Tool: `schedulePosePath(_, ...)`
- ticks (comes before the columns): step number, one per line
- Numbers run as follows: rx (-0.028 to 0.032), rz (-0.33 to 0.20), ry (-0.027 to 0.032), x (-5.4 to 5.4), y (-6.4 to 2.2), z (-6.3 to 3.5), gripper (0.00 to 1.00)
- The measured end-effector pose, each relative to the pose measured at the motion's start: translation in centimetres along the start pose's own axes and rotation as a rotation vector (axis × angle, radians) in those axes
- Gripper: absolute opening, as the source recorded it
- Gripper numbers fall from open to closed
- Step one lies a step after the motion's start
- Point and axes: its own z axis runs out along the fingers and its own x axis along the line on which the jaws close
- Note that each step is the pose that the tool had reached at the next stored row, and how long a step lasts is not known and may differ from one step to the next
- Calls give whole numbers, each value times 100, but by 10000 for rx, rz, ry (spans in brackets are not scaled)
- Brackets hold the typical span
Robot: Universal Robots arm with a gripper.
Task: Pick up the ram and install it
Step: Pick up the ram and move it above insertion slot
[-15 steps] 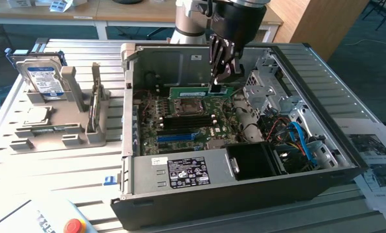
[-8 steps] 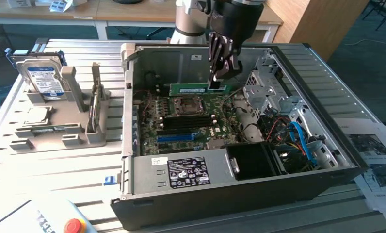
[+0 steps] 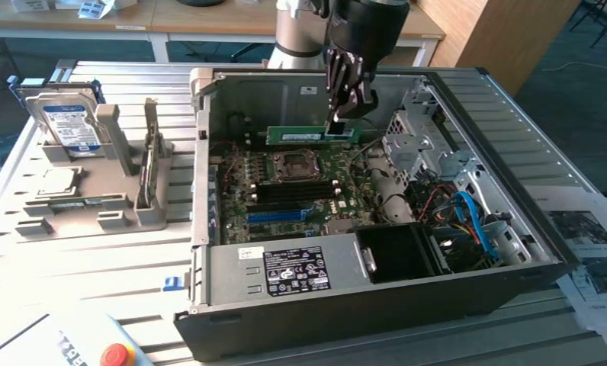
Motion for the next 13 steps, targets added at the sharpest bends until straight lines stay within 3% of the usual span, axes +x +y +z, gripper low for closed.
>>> schedulePosePath(3,10,1,1,-6,1,0,12)
schedulePosePath(10,198,-17,1,-14,0,2,12)
schedulePosePath(13,214,-20,2,-14,0,2,12)
